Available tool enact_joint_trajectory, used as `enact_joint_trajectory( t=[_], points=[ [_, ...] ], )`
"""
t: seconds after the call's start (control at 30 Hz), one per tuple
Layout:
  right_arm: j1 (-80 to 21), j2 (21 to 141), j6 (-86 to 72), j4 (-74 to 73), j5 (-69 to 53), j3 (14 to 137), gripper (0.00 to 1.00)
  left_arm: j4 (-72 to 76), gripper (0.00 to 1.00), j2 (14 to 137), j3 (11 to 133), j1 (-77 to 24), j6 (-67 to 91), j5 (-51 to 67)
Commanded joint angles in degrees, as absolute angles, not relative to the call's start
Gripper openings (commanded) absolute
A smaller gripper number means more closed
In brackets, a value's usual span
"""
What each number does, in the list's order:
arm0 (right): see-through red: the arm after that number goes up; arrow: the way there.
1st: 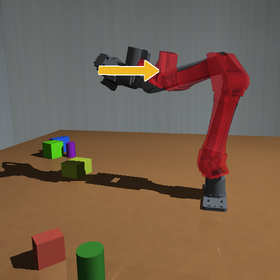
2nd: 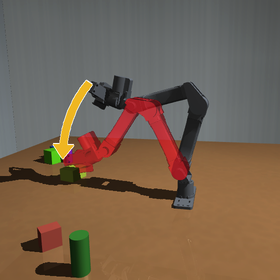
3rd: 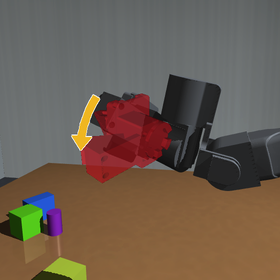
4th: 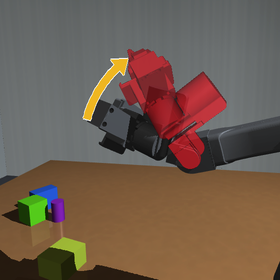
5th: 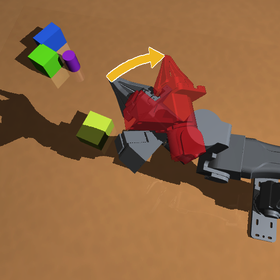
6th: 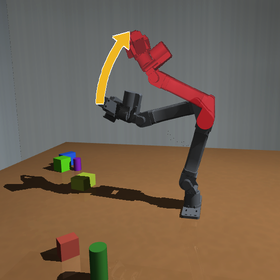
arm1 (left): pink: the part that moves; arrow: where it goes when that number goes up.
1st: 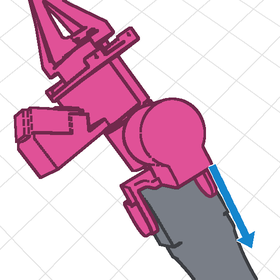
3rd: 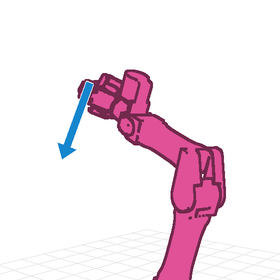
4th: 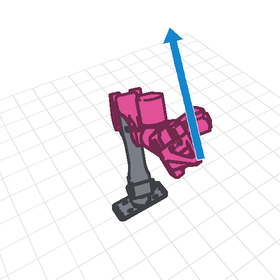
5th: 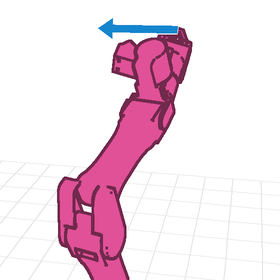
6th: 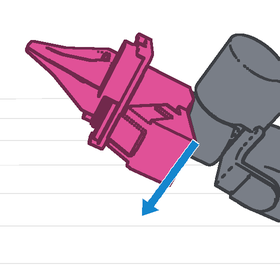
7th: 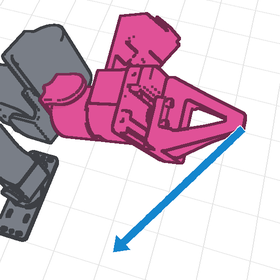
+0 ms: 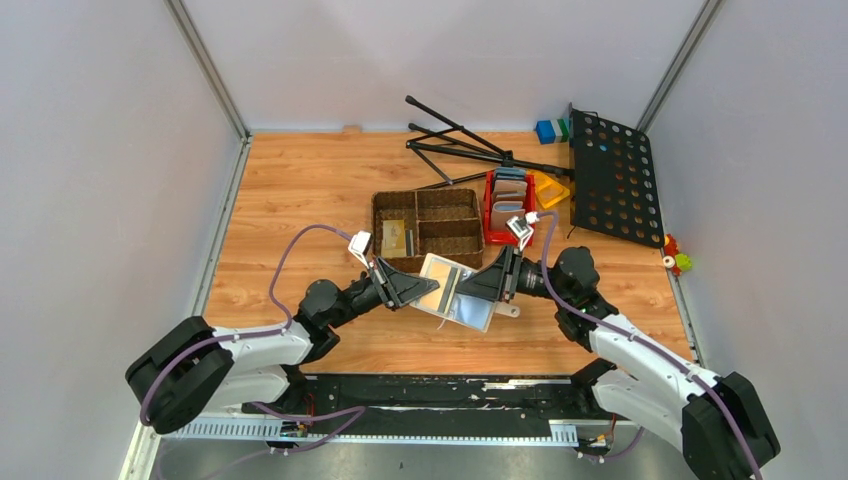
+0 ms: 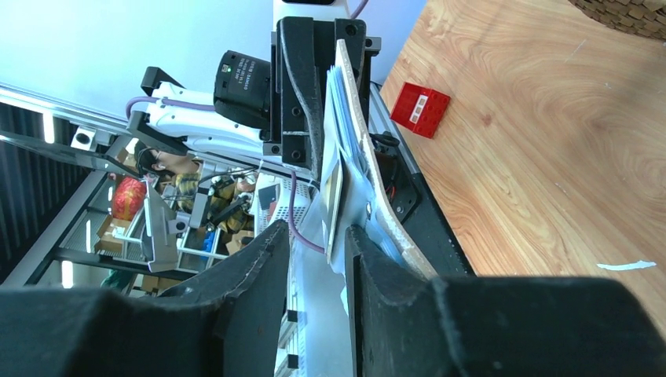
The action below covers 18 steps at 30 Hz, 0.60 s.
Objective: Take the credit cards out of the card holder
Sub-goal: Remove the credit card from the card holder.
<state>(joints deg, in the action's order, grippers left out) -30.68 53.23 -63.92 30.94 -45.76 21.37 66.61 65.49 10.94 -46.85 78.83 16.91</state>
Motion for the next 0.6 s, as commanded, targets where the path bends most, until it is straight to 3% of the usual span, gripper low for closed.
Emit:
enact_joint_trajectory(
  t=[0.0,0.57],
  points=[
    [-30.6,53.5,-65.9,36.0,-45.9,21.0,0.33,74.5,0.00,66.0,11.2,-47.5,80.5,17.7],
    [-31.1,55.3,-68.2,42.3,-45.8,21.2,0.33,77.9,0.00,68.2,11.8,-48.4,81.5,15.6]
  ],
)
